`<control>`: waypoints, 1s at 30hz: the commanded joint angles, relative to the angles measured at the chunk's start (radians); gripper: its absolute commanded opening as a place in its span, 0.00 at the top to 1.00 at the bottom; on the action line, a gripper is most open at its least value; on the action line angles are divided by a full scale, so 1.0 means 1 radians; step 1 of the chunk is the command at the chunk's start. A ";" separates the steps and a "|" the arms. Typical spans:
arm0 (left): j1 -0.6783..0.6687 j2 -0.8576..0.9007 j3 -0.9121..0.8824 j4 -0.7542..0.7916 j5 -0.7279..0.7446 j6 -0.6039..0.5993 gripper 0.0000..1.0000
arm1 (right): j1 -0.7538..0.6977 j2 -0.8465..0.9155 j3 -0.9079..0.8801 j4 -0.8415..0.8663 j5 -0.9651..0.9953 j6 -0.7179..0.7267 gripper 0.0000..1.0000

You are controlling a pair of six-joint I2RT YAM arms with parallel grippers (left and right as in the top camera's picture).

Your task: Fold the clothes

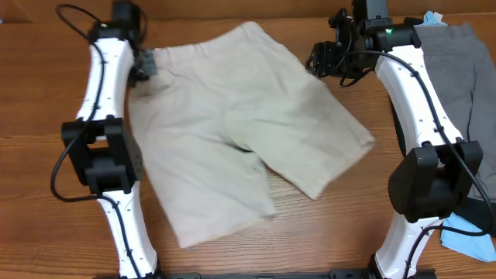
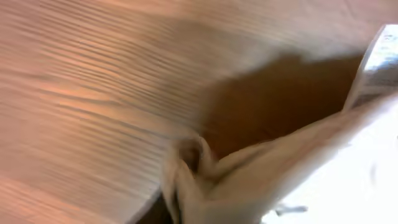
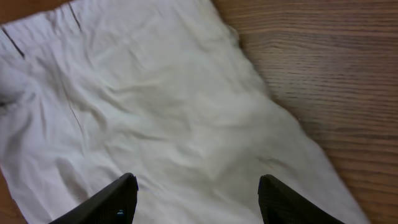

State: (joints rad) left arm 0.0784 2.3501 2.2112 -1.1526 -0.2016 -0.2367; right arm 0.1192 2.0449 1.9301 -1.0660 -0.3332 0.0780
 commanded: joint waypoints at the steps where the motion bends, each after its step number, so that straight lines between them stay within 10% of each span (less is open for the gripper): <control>1: 0.040 -0.007 0.070 -0.044 -0.071 0.019 0.48 | 0.005 -0.027 0.012 0.005 0.003 0.001 0.34; 3: 0.056 -0.007 0.076 -0.071 -0.071 0.029 0.12 | 0.005 -0.026 0.012 -0.004 0.008 0.002 0.34; 5: 0.071 -0.007 0.081 -0.109 -0.071 0.032 0.00 | 0.005 -0.022 0.012 -0.031 0.054 0.040 0.34; 19: 0.062 -0.008 0.444 -0.482 0.129 0.111 0.00 | 0.005 0.045 -0.093 -0.279 0.175 0.162 0.36; 30: -0.019 -0.008 0.493 -0.478 0.154 0.156 0.00 | 0.005 0.045 -0.432 -0.083 0.131 0.179 0.43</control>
State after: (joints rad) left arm 0.0803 2.3501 2.6843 -1.6417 -0.0696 -0.1230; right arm 0.1211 2.0880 1.5654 -1.2079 -0.1814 0.2344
